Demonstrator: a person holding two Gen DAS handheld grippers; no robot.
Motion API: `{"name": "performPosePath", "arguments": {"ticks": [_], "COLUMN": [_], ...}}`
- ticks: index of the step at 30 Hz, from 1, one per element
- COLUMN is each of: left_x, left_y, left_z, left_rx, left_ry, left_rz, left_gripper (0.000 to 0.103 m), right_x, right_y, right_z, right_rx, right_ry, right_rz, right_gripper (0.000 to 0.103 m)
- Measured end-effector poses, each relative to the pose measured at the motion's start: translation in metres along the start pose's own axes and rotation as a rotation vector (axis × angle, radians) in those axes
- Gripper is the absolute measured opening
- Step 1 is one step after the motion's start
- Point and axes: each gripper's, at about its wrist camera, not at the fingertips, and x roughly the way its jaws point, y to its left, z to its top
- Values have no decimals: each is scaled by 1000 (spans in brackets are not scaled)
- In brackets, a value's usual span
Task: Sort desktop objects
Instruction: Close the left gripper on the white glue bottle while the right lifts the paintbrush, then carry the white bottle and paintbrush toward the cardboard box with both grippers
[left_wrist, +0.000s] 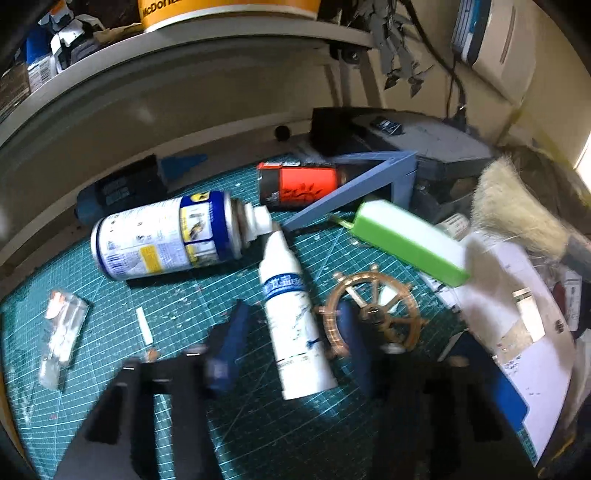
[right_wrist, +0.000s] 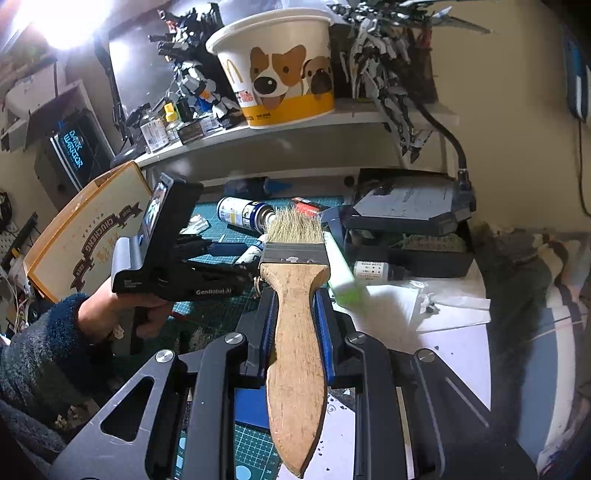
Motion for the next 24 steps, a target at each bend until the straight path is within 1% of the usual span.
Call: {"name": "performPosePath", "arguments": {"ticks": [1, 3, 5, 11, 16, 24], "left_x": [-1, -4, -10, -47, -77, -147], "left_y": [0, -1, -2, -8, -6, -6], "left_z": [0, 0, 0, -3, -5, -18], "left_rx": [-4, -8, -8, 28, 43, 58], "left_ry": [-3, -13, -33, -133, -188, -312], "left_rz": [-11, -18, -21, 20, 38, 101], "left_gripper": [31, 23, 23, 23, 23, 23], "right_x": [0, 0, -2, -8, -15, -37], "right_y": [-1, -4, -4, -3, 2, 24], "right_z": [0, 0, 0, 0, 3, 10], "right_rx": [3, 9, 10, 10, 11, -3], "right_ry": [0, -2, -6, -20, -43, -101], "right_rz": [-3, -3, -2, -6, -6, -17], "right_gripper": [20, 20, 20, 20, 20, 20]}}
